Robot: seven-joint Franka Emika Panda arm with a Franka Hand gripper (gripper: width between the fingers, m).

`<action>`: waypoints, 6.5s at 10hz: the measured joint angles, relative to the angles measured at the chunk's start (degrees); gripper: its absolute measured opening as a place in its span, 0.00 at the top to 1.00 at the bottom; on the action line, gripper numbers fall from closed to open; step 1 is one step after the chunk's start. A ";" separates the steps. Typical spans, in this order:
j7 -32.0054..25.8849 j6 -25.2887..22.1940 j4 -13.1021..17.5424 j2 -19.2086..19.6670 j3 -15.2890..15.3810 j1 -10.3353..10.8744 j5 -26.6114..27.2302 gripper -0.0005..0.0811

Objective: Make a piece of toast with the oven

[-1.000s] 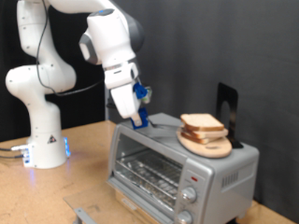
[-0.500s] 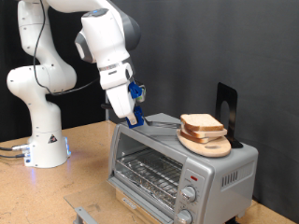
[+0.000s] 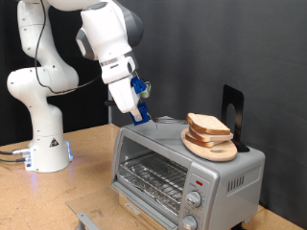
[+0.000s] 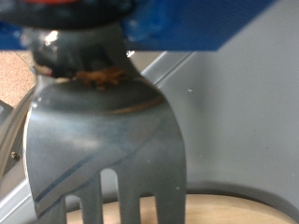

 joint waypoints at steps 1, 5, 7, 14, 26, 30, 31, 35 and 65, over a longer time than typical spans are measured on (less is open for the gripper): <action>0.94 -0.05 0.04 0.10 0.31 0.00 -0.70 0.52; 7.01 0.01 1.59 2.38 1.62 0.00 -3.54 0.52; 8.12 0.03 3.17 4.29 1.82 0.00 -3.82 0.52; 8.43 -0.25 6.89 7.68 3.64 0.35 -4.11 0.52; 15.13 -11.01 12.14 9.79 5.46 0.47 -9.48 0.52; 18.10 -12.90 14.82 11.44 5.46 0.47 -9.47 0.52; 18.76 -13.00 15.61 12.02 5.46 0.47 -9.47 0.52; 22.00 -14.22 19.91 15.90 5.75 0.54 -11.49 0.52; -6.78 -11.56 -6.94 -10.59 -9.39 -6.70 -0.37 0.52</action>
